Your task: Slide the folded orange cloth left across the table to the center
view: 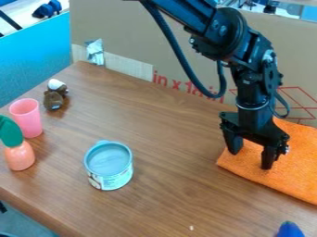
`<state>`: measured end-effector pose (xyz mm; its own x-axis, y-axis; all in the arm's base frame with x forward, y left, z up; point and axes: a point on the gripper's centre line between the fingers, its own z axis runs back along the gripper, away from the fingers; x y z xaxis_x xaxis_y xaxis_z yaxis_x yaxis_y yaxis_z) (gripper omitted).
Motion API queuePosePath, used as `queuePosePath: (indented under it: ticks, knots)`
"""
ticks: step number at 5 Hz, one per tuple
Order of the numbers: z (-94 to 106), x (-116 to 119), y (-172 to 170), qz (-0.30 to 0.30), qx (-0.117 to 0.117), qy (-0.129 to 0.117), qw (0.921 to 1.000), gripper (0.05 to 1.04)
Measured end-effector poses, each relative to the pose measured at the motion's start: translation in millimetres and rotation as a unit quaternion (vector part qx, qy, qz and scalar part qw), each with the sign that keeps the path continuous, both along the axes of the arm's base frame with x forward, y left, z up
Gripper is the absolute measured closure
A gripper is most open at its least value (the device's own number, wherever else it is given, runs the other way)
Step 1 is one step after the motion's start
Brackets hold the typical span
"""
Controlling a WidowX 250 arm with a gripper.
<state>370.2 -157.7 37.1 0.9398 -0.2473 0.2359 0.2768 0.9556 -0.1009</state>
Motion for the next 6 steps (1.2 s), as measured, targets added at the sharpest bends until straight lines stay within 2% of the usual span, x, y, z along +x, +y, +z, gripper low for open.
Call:
queuePosePath:
  ticks: [1, 2, 3, 4, 5, 6]
  knots:
    - [-5.5, 2.0, 23.7, -0.003, 0.059, 0.006, 0.9982, 0.081]
    - [-8.4, -8.5, 57.7, 0.004, 0.111, 0.039, 0.993, 0.082]
    - [-6.2, -16.4, 102.6, 0.021, 0.147, 0.072, 0.9863, 0.082]
    - [-2.3, -15.9, 140.6, 0.045, 0.163, 0.084, 0.9821, 0.082]
    - [4.1, -6.7, 159.4, 0.059, 0.17, 0.071, 0.981, 0.082]
    - [9.7, -3.8, 174.4, 0.071, 0.168, 0.075, 0.9803, 0.082]
